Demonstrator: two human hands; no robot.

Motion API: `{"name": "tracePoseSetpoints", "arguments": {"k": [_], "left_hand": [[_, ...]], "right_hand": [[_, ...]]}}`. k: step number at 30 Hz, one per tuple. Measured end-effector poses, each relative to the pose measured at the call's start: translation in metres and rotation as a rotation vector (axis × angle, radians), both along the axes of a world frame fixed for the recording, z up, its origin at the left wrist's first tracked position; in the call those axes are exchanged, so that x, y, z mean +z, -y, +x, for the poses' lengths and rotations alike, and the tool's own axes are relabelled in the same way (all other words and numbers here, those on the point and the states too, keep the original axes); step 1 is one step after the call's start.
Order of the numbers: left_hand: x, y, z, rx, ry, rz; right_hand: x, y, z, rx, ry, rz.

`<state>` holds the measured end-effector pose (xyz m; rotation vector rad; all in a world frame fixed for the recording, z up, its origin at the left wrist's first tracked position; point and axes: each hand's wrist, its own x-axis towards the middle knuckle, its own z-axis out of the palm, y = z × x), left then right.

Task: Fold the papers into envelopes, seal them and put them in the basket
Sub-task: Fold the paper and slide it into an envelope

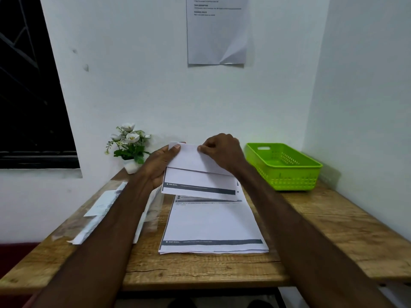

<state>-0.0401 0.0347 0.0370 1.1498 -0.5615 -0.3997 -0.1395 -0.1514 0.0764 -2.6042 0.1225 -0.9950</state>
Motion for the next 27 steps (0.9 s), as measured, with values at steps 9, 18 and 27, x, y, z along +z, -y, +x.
{"name": "tracePoseSetpoints", "arguments": {"k": [9,18,27], "left_hand": [[0.004,-0.016,0.011,0.029,-0.036,0.005],[0.001,-0.012,0.009,0.023,-0.113,-0.021],[-0.003,-0.014,0.01,-0.098,-0.093,0.105]], "right_hand": [[-0.009,0.053,-0.029,0.211,0.04,0.44],[-0.016,0.055,-0.037,0.364,0.069,0.921],[-0.028,0.056,-0.027,0.348,0.074,1.017]]}}
